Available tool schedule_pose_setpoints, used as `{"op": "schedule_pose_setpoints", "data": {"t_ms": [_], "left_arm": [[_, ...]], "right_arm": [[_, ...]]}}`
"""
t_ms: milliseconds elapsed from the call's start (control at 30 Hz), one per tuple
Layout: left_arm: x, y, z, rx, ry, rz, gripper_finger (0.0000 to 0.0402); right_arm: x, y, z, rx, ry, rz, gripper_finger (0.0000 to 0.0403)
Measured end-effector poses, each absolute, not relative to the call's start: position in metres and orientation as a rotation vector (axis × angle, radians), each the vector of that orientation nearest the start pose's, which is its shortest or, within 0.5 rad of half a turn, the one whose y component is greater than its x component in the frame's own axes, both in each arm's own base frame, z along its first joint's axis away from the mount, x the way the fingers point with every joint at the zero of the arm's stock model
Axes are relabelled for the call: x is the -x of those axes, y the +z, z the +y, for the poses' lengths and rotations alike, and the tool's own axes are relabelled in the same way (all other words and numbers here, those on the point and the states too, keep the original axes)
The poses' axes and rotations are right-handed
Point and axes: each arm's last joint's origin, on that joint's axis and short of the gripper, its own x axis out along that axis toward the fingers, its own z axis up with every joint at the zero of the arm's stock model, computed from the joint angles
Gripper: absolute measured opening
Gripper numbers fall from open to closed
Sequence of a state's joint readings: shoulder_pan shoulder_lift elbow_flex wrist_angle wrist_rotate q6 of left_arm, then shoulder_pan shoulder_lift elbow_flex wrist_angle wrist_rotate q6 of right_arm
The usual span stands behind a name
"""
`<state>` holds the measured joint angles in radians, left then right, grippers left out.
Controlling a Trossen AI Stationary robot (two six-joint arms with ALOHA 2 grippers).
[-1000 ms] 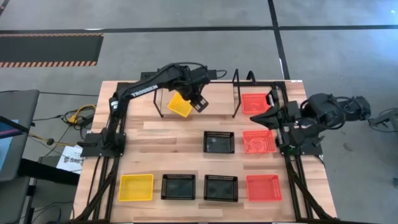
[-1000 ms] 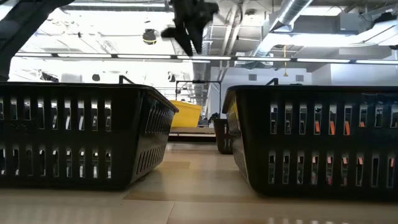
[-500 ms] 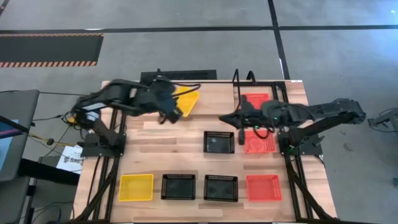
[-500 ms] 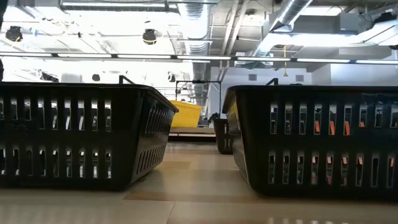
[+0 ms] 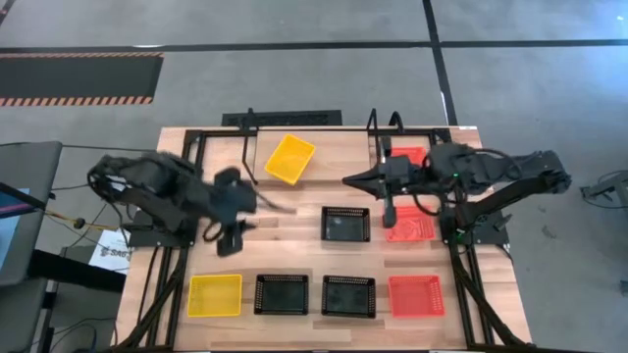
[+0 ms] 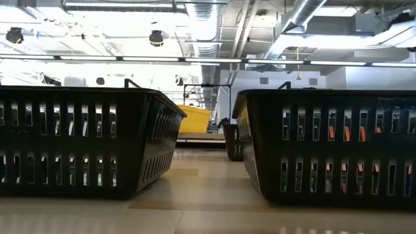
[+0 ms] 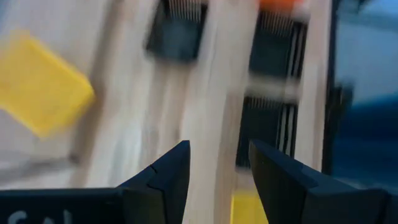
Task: Stack baskets on shelf by color
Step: Stack the yellow bin on top of the other yellow bin on the shelf
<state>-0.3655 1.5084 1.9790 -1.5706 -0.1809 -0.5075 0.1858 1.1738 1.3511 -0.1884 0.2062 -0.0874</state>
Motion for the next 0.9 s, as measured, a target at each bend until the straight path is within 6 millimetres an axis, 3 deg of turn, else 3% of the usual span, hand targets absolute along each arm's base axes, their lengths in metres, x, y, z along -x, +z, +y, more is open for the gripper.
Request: {"op": "schedule_pose_setpoints", "data": {"t_ms": [233, 367, 667, 900], "left_arm": [[-0.192, 0.355, -0.094, 0.335, 0.198, 1.468, 0.0153], [-0.173, 0.314, -0.098, 0.391, 0.259, 1.567, 0.0153], [-0.171, 0.252, -0.111, 0.449, 0.134, 1.466, 0.0153], [-0.168, 0.223, -0.111, 0.42, 0.08, 1.514, 0.0153]], "right_arm": [[-0.222, 0.462, 0.04, 0.082, -0.005, -0.029, 0.0004], [-0.217, 0.465, 0.038, 0.1, -0.01, -0.046, 0.0004], [-0.218, 0.464, 0.037, 0.107, -0.018, -0.044, 0.0007], [-0.218, 0.465, 0.037, 0.103, -0.018, -0.051, 0.0007]]}}
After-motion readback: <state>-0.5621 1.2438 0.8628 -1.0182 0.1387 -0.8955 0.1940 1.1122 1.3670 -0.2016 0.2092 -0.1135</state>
